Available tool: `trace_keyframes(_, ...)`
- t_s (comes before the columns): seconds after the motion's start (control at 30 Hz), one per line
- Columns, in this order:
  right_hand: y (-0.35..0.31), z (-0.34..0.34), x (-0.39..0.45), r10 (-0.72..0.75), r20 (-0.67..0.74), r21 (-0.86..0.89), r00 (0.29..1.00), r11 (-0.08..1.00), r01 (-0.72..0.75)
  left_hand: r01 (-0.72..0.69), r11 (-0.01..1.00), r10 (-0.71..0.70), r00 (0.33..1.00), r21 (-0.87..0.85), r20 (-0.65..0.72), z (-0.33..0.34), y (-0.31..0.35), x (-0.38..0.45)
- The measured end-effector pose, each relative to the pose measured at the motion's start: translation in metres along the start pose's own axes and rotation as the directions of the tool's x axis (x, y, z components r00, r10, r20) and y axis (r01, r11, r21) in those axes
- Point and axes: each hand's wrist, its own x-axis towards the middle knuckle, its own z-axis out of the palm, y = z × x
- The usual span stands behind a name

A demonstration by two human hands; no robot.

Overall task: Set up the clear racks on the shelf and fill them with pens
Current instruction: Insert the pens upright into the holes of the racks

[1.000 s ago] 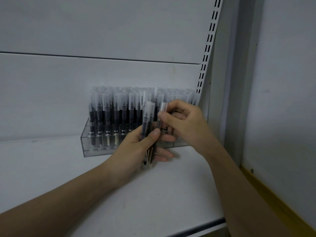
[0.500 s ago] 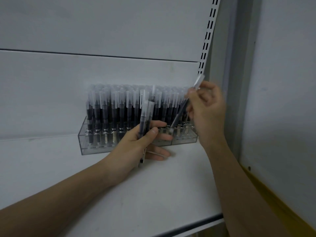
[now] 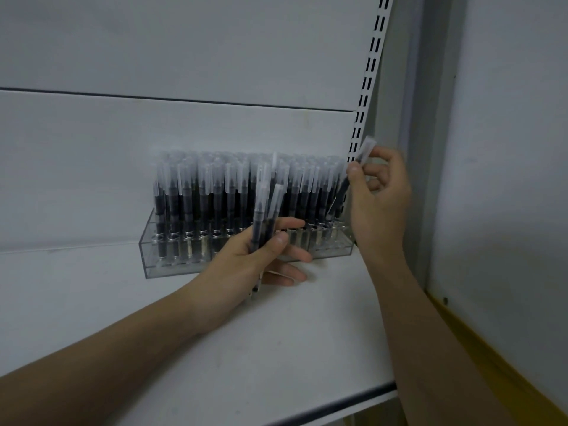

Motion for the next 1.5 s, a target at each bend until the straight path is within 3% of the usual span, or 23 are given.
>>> trace_keyframes(0.17, 0.000, 0.000, -0.001, -0.002, 0.087, -0.124, 0.996, 0.992, 0.013, -0.005, 1.000, 0.005, 1.000, 0.012, 0.004, 0.000, -0.001, 0.001)
trace_keyframes(0.27, 0.003, 0.001, -0.003, 0.097, 0.248, -0.238, 0.964, 0.971, -0.036, 0.000, 1.000, 0.000, 1.000, 0.006, 0.009, -0.001, -0.001, 0.001)
trace_keyframes(0.33, 0.004, 0.000, -0.004, 0.136, 0.282, -0.267, 0.950, 0.962, -0.058, 0.002, 1.000, -0.002, 1.000, 0.004, 0.010, -0.001, -0.001, 0.001)
trace_keyframes(0.5, 0.000, 0.001, -0.004, 0.124, 0.186, -0.244, 0.975, 0.967, -0.076, 0.001, 1.000, -0.001, 1.000, -0.018, 0.003, 0.000, 0.000, 0.000)
trace_keyframes(0.63, -0.013, 0.002, -0.007, 0.010, 0.062, -0.043, 0.998, 0.999, -0.007, 0.008, 0.999, -0.007, 1.000, -0.044, 0.010, -0.001, 0.000, 0.000)
trace_keyframes(0.73, -0.024, 0.006, -0.014, 0.029, 0.314, 0.135, 0.949, 0.988, -0.075, 0.012, 0.998, -0.011, 1.000, -0.066, 0.011, -0.001, 0.000, 0.000)
trace_keyframes(0.83, -0.030, 0.011, -0.021, 0.045, 0.613, 0.137, 0.789, 0.977, -0.161, 0.008, 0.997, -0.008, 1.000, -0.075, 0.012, 0.000, 0.000, 0.000)
trace_keyframes(0.93, -0.027, 0.012, -0.023, 0.042, 0.698, 0.160, 0.715, 0.964, -0.212, 0.014, 0.995, -0.014, 1.000, -0.103, 0.001, 0.001, 0.000, 0.001)
trace_keyframes(1.13, -0.026, 0.011, -0.019, 0.067, 0.629, 0.226, 0.774, 0.937, -0.265, 0.028, 0.995, -0.028, 1.000, -0.093, -0.006, 0.000, 0.000, 0.002)
trace_keyframes(1.23, -0.026, 0.010, -0.019, 0.091, 0.636, 0.247, 0.766, 0.917, -0.314, 0.034, 0.995, -0.035, 0.999, -0.093, -0.013, 0.001, -0.001, 0.002)
trace_keyframes(1.33, -0.029, 0.012, -0.022, 0.054, 0.634, 0.244, 0.771, 0.932, -0.266, 0.039, 0.995, -0.040, 0.999, -0.090, -0.013, 0.001, -0.002, 0.001)
trace_keyframes(1.4, -0.029, 0.012, -0.021, 0.061, 0.578, 0.264, 0.814, 0.929, -0.257, 0.045, 0.994, -0.047, 0.999, -0.098, -0.024, 0.001, -0.002, 0.002)
trace_keyframes(1.5, -0.024, 0.004, -0.010, 0.113, 0.362, 0.355, 0.925, 0.901, -0.249, 0.058, 0.992, -0.064, 0.997, -0.111, -0.052, 0.001, -0.001, 0.002)
